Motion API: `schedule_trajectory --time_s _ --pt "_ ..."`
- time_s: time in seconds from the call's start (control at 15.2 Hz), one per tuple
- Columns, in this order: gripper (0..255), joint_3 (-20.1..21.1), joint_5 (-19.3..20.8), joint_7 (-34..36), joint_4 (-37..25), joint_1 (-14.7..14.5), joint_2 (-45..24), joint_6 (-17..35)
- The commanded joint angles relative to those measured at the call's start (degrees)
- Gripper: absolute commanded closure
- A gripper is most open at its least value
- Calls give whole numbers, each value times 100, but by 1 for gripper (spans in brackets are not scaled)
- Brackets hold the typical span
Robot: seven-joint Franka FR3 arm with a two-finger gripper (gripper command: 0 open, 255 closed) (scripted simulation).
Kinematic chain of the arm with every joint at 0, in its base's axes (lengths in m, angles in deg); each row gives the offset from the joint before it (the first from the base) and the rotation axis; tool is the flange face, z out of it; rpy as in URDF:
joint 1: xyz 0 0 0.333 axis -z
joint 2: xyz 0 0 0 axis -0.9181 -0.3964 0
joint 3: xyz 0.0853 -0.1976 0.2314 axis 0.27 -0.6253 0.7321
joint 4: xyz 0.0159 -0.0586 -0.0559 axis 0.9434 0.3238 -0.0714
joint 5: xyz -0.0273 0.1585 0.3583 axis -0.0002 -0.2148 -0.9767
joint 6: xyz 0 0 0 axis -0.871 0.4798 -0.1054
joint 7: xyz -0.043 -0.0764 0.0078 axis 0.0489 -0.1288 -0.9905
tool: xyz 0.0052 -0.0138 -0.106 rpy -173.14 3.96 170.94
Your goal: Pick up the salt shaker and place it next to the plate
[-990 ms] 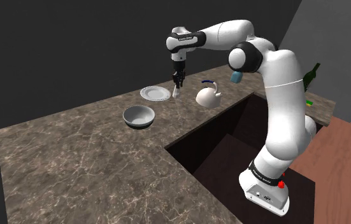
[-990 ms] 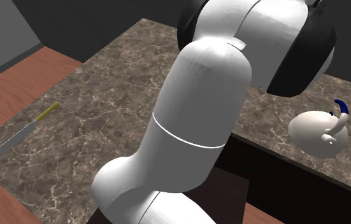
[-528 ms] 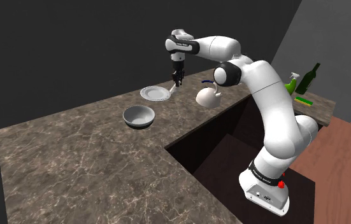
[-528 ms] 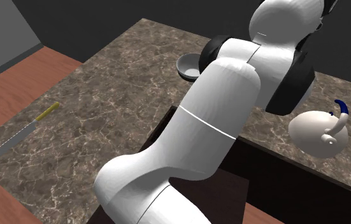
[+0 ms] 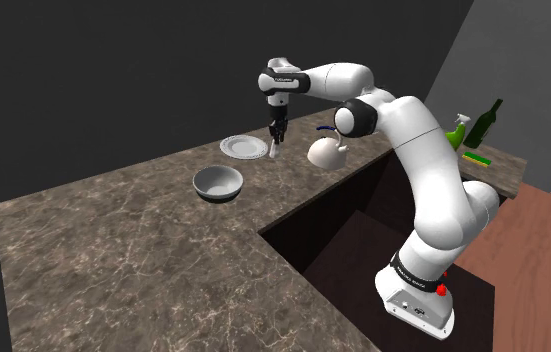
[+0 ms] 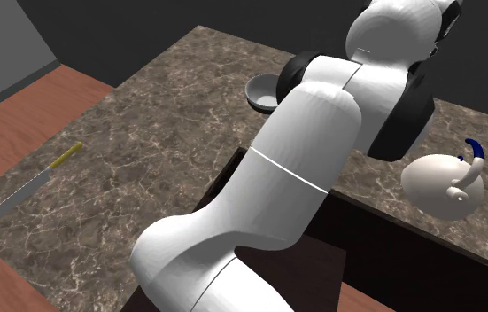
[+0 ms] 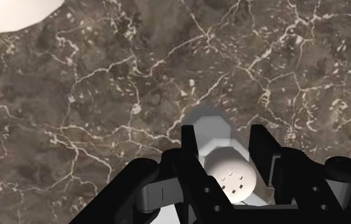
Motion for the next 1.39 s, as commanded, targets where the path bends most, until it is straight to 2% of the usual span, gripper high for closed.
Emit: schedule_trajectory --time_s 0.0,0.2,0.66,0.73,1.06,1.19,1.25,1.32 --pt "255 0 -1 -4 156 -3 4 155" --pt "255 3 -4 -2 278 -7 -52 333" --pt "255 3 -4 -2 278 -7 -52 333" --pt "0 3 -4 -2 278 -7 -52 333" --pt "0 3 -4 -2 277 -7 -53 333" --pt "0 8 -7 8 -471 24 -260 -206" --pt "0 14 -11 16 -1042 50 -472 -564" --pt "0 27 -16 30 -1870 92 -846 -1016"
